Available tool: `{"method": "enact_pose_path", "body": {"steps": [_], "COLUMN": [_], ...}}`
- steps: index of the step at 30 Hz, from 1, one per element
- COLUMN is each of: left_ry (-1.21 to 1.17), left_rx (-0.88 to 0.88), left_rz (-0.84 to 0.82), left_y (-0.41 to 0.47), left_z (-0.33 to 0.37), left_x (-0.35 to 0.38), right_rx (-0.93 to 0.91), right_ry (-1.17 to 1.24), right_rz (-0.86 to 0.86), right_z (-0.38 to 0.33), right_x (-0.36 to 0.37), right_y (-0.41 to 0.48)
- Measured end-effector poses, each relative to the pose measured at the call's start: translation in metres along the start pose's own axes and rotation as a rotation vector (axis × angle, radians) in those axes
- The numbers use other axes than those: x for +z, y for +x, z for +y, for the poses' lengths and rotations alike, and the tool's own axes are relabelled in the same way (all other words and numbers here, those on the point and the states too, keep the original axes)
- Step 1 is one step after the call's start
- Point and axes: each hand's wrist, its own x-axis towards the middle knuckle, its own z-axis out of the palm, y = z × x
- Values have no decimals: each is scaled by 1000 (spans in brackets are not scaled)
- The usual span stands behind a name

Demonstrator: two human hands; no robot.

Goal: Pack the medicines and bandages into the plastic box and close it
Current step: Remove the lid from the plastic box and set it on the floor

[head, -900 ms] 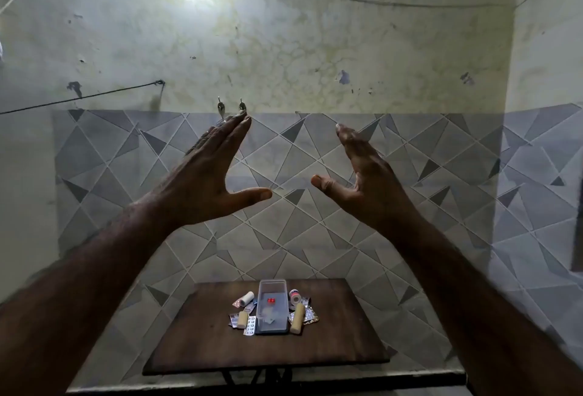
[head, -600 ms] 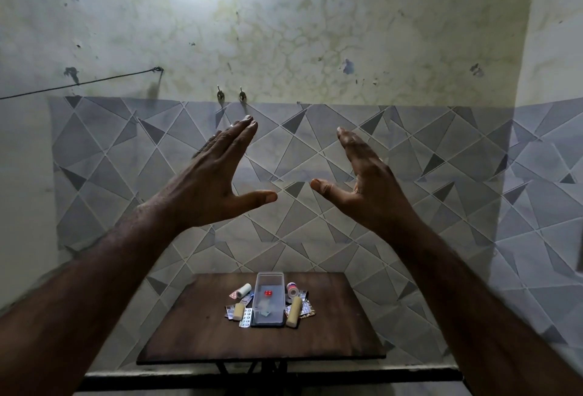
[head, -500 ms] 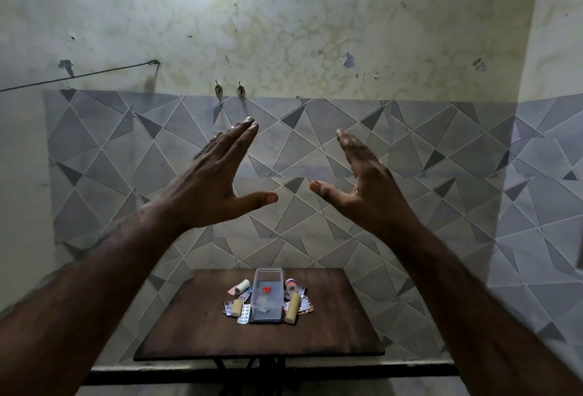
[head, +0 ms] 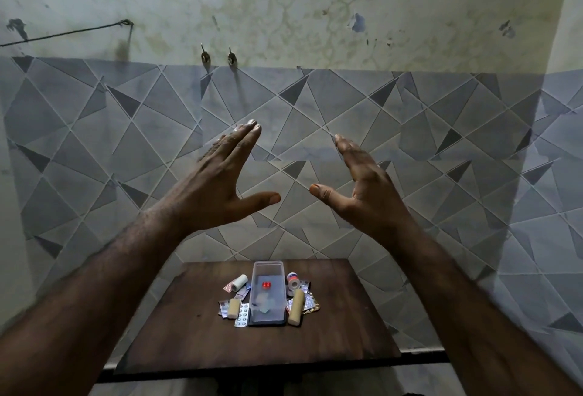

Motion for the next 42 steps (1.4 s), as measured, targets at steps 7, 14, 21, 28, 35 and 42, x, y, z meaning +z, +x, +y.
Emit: {"method": "enact_pose_path", "body": {"steps": [7,14,21,28,35,42], "left_ry": [-62,-125,-165,-189,-185,-193], "left_rx": [24,0,-36,-76,-124,-208], "left_rz": [-59,-123,-189,-248,-297,-372], "left_y": [24,26,23,33,54,75], "left_z": [-69,-123,-152,-175,-205,-232], "left_x": [50,99,150,203,264,330], "right_rx": [73,139,171,184,217,241], "right_ry": [-37,-39,-20,1,49,57], "right_rz": [-34,-75,-125,-165,-203,-305], "right_z": [30,58,85,126,178,238], "right_x": [70,127,180,226,273,318], "right_y": [43,62,76,92,107,123]}}
